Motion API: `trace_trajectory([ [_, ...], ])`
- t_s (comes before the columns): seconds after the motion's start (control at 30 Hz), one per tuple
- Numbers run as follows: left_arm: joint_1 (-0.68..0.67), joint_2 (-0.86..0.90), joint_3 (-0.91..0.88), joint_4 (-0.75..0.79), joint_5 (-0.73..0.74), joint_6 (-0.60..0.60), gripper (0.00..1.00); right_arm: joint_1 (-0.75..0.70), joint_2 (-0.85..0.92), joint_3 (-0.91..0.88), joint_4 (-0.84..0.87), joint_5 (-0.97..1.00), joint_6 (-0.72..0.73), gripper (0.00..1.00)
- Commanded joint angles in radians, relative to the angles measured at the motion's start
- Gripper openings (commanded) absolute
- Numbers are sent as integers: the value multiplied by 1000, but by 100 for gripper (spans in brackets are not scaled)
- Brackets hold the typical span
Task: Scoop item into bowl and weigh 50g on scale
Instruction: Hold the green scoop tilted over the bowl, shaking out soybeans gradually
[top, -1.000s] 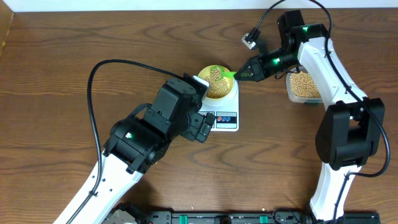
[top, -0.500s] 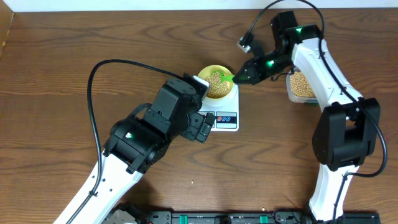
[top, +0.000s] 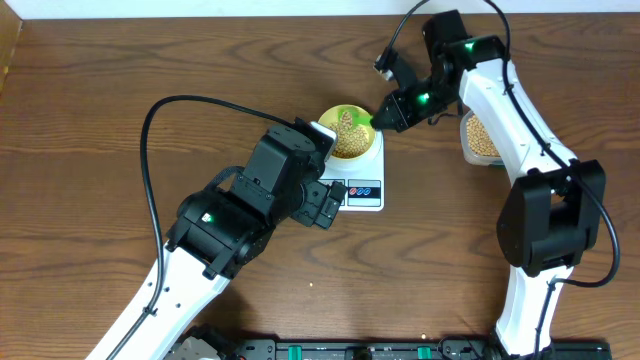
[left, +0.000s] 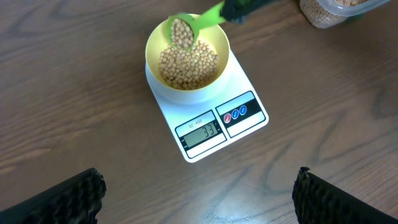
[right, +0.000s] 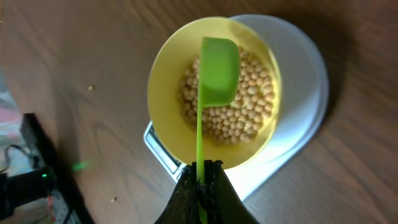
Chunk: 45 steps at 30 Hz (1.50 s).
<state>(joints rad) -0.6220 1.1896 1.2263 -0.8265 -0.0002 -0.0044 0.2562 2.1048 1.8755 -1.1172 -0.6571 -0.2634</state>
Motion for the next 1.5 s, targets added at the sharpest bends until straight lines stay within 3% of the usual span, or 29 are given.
trace_trajectory([
  [0.0,4,5,12,0,-12,-16,99,27,-6,48,-13,62,16,1],
  [0.5,4,5,12,0,-12,-16,99,109,-6,125,-57,241,16,1],
  [1.47,4,5,12,0,-12,-16,99,123,-7,126,-71,262,16,1],
])
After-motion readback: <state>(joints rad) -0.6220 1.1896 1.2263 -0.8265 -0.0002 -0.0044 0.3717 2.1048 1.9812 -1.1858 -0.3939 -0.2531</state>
